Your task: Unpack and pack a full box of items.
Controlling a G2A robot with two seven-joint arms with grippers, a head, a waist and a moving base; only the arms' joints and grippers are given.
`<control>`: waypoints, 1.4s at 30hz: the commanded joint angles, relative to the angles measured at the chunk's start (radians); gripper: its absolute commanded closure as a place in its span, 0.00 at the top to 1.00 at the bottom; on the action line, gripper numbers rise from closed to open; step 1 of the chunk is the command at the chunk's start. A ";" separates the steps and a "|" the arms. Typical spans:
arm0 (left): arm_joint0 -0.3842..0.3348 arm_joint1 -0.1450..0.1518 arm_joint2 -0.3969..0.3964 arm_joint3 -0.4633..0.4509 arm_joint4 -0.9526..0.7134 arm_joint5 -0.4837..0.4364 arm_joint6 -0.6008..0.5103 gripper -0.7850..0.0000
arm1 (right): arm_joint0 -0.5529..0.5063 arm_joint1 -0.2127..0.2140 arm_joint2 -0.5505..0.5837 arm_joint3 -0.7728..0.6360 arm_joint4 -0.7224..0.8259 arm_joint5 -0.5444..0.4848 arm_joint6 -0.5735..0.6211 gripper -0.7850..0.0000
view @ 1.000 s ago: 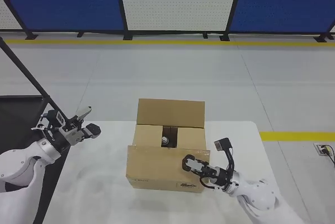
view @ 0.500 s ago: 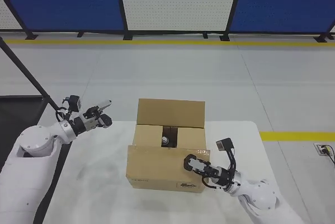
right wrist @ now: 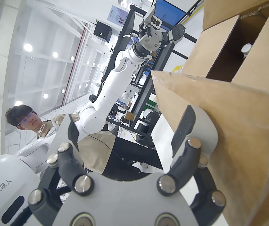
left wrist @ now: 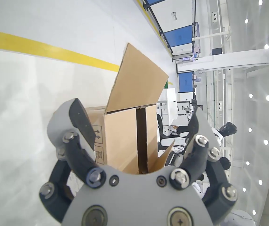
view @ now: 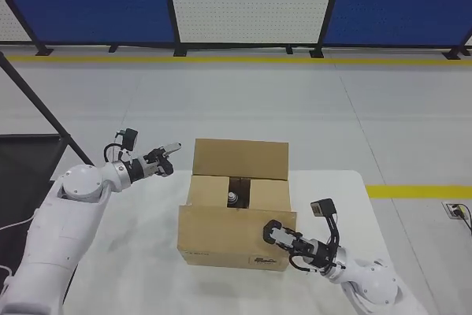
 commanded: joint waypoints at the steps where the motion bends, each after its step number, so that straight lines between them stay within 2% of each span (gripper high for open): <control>1: 0.000 0.000 0.000 0.000 0.000 0.000 0.000 1.00 | 0.000 0.000 0.000 0.000 0.001 0.000 0.000 1.00; 7: 0.004 0.000 0.000 -0.001 -0.001 0.003 0.003 1.00 | 0.000 0.000 0.000 0.000 0.001 0.000 0.000 1.00; 10: 0.018 -0.008 0.003 -0.010 -0.024 0.035 0.042 1.00 | -0.007 -0.002 -0.002 -0.016 -0.001 0.020 -0.021 1.00; 16: -0.014 -0.043 0.051 0.054 -0.034 0.010 0.068 1.00 | -0.008 -0.006 0.000 -0.023 -0.006 0.035 -0.024 1.00; 23: -0.061 -0.097 0.119 0.153 0.001 -0.064 0.154 1.00 | -0.050 0.000 0.037 -0.048 -0.019 0.038 -0.024 1.00; 30: -0.100 -0.147 0.150 0.250 -0.016 -0.112 0.198 1.00 | -0.090 0.005 0.070 -0.081 -0.032 0.042 -0.024 1.00; 42: -0.144 -0.196 0.164 0.352 -0.023 -0.164 0.199 1.00 | -0.099 0.003 0.082 -0.087 -0.032 0.060 -0.008 1.00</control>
